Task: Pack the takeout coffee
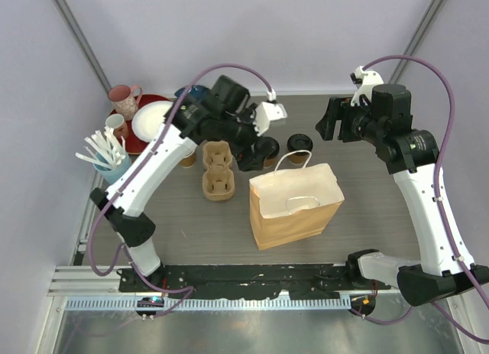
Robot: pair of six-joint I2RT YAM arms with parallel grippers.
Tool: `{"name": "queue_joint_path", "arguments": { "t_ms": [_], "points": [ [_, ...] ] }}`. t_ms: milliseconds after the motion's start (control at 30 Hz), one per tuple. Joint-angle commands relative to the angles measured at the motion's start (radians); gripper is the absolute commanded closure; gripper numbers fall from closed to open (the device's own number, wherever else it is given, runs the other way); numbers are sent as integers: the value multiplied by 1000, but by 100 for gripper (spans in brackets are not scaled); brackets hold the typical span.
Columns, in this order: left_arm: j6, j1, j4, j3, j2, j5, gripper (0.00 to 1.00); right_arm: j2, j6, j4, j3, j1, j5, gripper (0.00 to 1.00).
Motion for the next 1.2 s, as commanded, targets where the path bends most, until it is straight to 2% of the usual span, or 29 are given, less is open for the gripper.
{"name": "queue_joint_path", "arguments": {
  "t_ms": [0, 133, 233, 267, 333, 400, 467, 567, 667, 800, 933, 1100, 1167],
  "points": [
    [-55, 100, 18, 9, -120, 9, 10, -1, -2, 10, 30, 1, -16, 22],
    [-99, 298, 89, -165, -198, 38, 16, -7, -14, 11, 14, -1, -19, 22],
    [-133, 369, 145, -331, -216, -27, 35, -6, -22, 11, 0, -1, -18, 22],
    [-154, 402, 162, -412, -218, -50, 44, -4, -23, 13, -3, 1, -18, 22],
    [-173, 424, 208, -518, -212, -99, 50, -1, -22, 17, -14, -1, -18, 22],
    [-222, 439, 271, -583, -198, -127, 50, -1, -22, 30, -25, 1, -21, 22],
    [-271, 441, 372, -670, -201, -185, 43, -1, -19, 40, -40, 1, -22, 22],
    [-341, 439, 492, -768, -212, -256, 43, -1, -22, 44, -51, -1, -21, 23],
    [-373, 439, 538, -813, -204, -270, 43, -9, -32, 42, -63, -1, -16, 22],
    [-391, 439, 540, -821, -144, -241, 44, -12, -39, 48, -76, -1, -7, 22],
    [-392, 441, 538, -813, -88, -236, 50, -12, -42, 48, -80, -1, -7, 22],
    [-386, 439, 532, -804, -64, -242, 54, -20, -55, 48, -88, 1, -4, 22],
    [-383, 439, 529, -807, -67, -233, 58, -23, -60, 47, -89, -1, -4, 22]
  ]
}}
